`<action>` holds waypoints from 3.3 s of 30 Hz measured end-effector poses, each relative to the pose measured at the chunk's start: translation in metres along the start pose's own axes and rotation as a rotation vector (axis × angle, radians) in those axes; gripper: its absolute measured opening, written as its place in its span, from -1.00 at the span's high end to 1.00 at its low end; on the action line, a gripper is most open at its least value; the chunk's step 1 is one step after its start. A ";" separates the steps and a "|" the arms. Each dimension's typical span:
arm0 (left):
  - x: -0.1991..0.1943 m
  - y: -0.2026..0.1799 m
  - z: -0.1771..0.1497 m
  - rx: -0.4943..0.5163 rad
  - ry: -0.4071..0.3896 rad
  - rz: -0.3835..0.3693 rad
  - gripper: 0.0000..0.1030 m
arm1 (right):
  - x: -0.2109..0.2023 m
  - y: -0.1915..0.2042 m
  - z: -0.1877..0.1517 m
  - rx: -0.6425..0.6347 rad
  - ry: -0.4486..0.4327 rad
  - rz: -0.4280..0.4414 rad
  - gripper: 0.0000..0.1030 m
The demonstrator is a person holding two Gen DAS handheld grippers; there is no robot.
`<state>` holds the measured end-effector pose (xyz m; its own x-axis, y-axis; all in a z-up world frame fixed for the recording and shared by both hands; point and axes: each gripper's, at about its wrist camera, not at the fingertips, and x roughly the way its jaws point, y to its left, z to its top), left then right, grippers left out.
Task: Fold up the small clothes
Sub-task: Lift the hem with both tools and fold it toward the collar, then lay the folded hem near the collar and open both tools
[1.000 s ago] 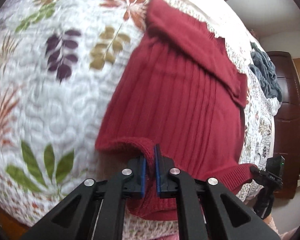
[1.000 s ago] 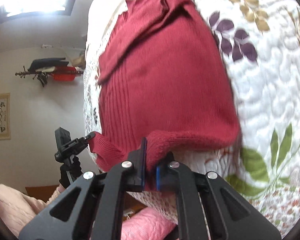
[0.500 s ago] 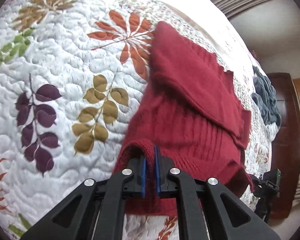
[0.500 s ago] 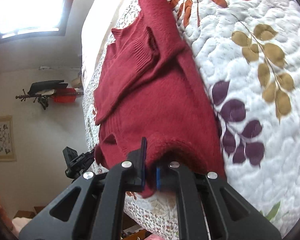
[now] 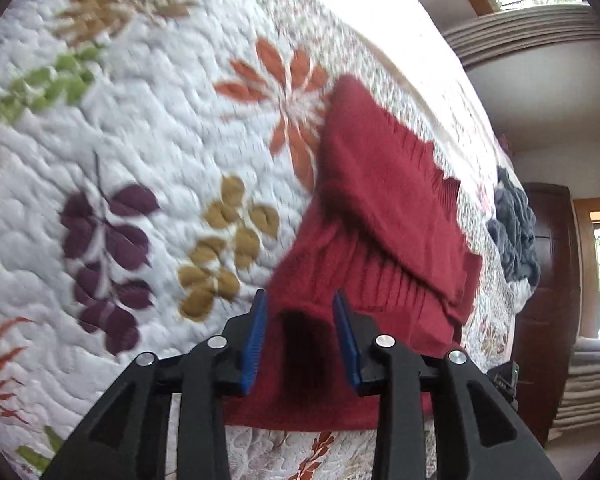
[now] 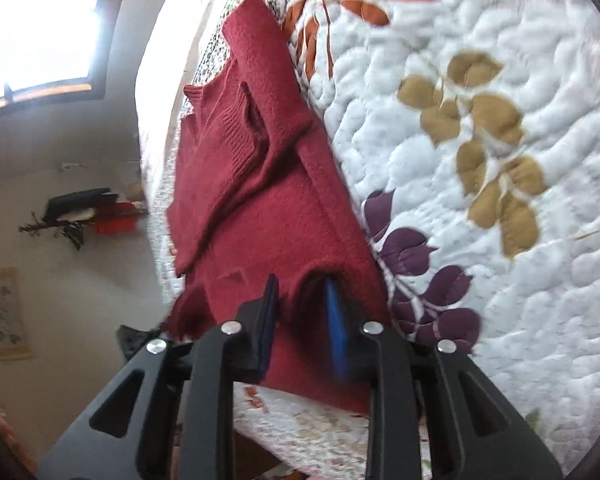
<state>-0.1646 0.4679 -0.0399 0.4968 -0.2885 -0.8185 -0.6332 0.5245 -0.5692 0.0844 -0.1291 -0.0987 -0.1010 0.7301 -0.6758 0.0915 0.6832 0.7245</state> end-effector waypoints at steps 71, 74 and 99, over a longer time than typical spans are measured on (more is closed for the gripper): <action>0.102 -0.102 0.000 0.579 0.080 0.301 0.61 | 0.087 0.073 0.026 -0.753 0.304 -0.430 0.38; 0.101 -0.106 -0.005 0.598 0.061 0.327 0.70 | 0.088 0.071 0.020 -0.738 0.282 -0.431 0.72; 0.019 -0.196 0.050 0.574 -0.292 0.170 0.88 | 0.002 0.156 0.074 -0.579 -0.108 -0.175 0.90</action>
<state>-0.0014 0.3999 0.0598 0.6092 0.0222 -0.7927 -0.3402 0.9103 -0.2359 0.1713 -0.0208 0.0029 0.0382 0.6256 -0.7792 -0.4733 0.6981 0.5373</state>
